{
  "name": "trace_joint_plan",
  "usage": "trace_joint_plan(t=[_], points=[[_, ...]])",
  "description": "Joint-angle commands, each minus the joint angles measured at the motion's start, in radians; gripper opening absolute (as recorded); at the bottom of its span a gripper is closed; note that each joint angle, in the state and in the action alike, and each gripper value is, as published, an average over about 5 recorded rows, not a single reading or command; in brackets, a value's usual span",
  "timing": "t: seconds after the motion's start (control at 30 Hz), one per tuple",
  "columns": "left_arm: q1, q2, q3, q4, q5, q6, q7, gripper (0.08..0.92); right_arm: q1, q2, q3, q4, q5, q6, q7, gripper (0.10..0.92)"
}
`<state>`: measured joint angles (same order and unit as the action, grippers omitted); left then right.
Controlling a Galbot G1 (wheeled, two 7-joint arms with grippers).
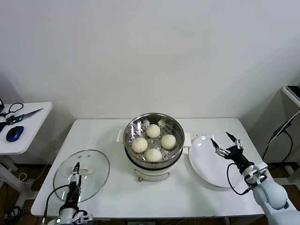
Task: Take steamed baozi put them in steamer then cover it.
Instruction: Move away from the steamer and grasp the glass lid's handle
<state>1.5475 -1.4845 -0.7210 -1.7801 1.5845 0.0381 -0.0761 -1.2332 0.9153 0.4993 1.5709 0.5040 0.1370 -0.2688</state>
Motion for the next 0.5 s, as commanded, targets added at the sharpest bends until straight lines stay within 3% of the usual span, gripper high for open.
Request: trace_joint_plan(t=[0.03,0.5], points=[[-0.148,0.013,-0.006,0.212,0.055,0.012,-0.104,0.823,-0.047,0.040,0.039,-0.011,-0.049,0.006,-0.001,0.823],[-0.225,0.035,0.004,0.277,0.004,0.010,-0.126,0.823,-0.040,0.066,0.036,-0.038,-0.089,0.021,-0.017,0.823]])
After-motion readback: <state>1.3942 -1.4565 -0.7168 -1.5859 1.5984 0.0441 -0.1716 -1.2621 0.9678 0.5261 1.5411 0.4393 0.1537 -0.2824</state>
